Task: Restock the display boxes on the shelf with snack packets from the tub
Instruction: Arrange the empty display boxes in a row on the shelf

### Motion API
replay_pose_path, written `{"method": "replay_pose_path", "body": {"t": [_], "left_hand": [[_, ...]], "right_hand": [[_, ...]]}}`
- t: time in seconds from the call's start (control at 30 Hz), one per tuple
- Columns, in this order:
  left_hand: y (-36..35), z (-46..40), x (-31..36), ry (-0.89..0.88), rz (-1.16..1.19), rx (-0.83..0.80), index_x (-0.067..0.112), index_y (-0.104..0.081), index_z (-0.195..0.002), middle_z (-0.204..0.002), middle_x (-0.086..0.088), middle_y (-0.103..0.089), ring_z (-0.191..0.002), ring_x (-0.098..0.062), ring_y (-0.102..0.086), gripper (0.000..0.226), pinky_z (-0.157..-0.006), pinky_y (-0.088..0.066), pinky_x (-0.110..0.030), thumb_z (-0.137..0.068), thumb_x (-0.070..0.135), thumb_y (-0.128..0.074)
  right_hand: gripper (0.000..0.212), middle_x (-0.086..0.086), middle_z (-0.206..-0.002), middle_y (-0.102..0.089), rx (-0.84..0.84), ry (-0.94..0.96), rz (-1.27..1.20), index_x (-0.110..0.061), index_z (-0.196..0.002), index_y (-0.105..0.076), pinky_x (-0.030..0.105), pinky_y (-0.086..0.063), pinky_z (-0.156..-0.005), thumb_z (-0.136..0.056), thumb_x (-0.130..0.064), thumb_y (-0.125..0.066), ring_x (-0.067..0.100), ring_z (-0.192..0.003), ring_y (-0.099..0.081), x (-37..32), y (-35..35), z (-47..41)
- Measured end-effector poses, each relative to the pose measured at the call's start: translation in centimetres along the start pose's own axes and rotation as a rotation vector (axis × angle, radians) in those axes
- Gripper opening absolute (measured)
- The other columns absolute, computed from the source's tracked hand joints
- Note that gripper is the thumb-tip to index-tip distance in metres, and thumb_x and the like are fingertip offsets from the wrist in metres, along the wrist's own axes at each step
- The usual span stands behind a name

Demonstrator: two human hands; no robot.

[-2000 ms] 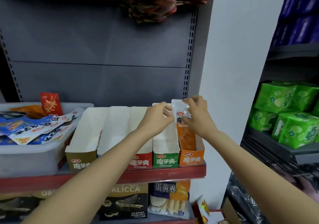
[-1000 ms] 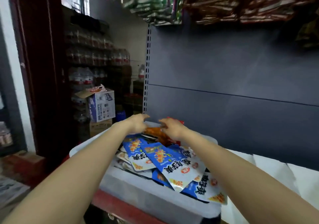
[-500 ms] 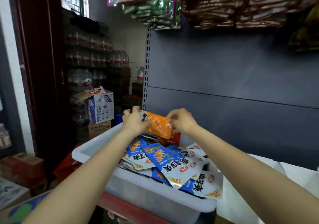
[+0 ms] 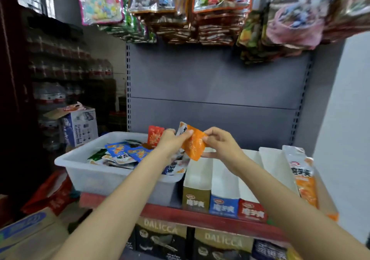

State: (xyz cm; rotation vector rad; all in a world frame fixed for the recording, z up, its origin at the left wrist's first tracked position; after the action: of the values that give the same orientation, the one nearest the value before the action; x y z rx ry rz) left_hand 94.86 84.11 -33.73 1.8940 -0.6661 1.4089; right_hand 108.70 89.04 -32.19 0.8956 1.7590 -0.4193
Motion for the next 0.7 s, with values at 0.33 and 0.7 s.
{"method": "replay_pose_path", "body": {"t": [0.33,0.7], "left_hand": [[-12.8,4.9,4.7,-0.22,0.058,-0.193,0.018,-0.045,-0.132,-0.111,0.001,-0.057,-0.098,-0.018,-0.06,0.061,-0.087,-0.054,-0.04,-0.079,0.008,-0.074],[-26.2,6.6,7.7,-0.405,-0.057,-0.37,0.031,-0.028,-0.144,-0.111,0.001,-0.054,-0.08,-0.004,-0.057,0.077,-0.055,-0.05,-0.012,-0.084,0.001,-0.066]], "right_hand": [[0.032,0.007,-0.091,-0.068,0.233,-0.032,-0.018,-0.014,-0.113,-0.051,0.038,-0.058,-0.074,-0.086,0.002,-0.06,0.02,-0.085,-0.066,1.1,12.8,7.4],[0.073,0.002,-0.104,-0.059,0.403,-0.045,0.421,-0.035,-0.136,-0.035,0.04,-0.058,-0.074,-0.083,0.006,-0.063,0.024,-0.094,-0.064,2.0,24.7,10.8]]}}
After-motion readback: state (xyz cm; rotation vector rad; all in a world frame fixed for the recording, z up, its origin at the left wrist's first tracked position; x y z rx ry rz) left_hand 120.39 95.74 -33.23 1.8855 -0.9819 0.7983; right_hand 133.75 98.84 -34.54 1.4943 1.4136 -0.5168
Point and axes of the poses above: each hand's wrist, its own z-axis away from the middle knuckle, its own y-axis out of the back of the hand, x = y × z, the point moved 9 cm from there along -z, towards the middle knuckle
